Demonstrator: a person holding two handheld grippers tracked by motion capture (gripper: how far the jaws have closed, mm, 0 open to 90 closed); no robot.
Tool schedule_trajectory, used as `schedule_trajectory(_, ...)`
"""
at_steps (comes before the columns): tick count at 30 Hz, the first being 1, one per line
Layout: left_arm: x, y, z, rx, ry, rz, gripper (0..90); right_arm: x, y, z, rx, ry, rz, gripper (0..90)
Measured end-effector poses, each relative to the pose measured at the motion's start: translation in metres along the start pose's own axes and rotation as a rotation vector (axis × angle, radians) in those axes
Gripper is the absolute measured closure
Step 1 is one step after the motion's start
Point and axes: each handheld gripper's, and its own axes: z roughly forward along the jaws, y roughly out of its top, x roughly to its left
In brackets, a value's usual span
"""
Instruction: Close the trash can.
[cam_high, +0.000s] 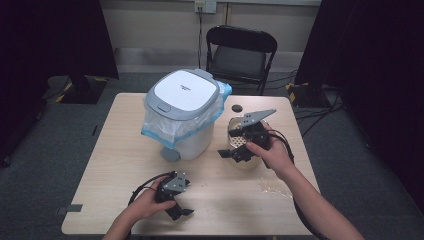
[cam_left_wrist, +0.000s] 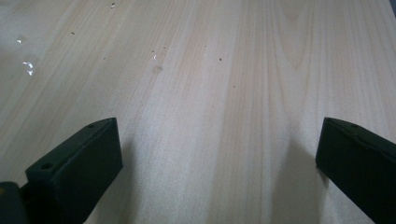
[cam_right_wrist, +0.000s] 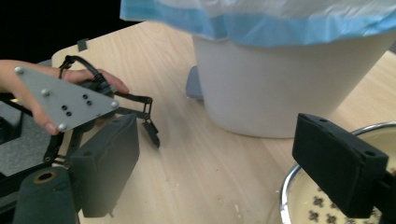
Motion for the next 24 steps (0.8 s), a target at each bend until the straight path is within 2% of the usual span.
schedule_trajectory(2, -0.001, 0.0, 0.001, -0.001, -0.012, -0.012, 0.0, 0.001, -0.005, 0.001, 0.002, 0.011, 0.001, 14.3)
schedule_trajectory(10, -0.001, 0.0, 0.001, -0.006, -0.013, -0.019, 0.0, 0.003, -0.021, 0.005, 0.014, 0.022, 0.012, 14.3)
schedule_trajectory(24, -0.001, 0.0, 0.001, -0.004, -0.013, -0.019, 0.0, 0.008, -0.042, 0.009, 0.019, 0.037, 0.029, 14.3)
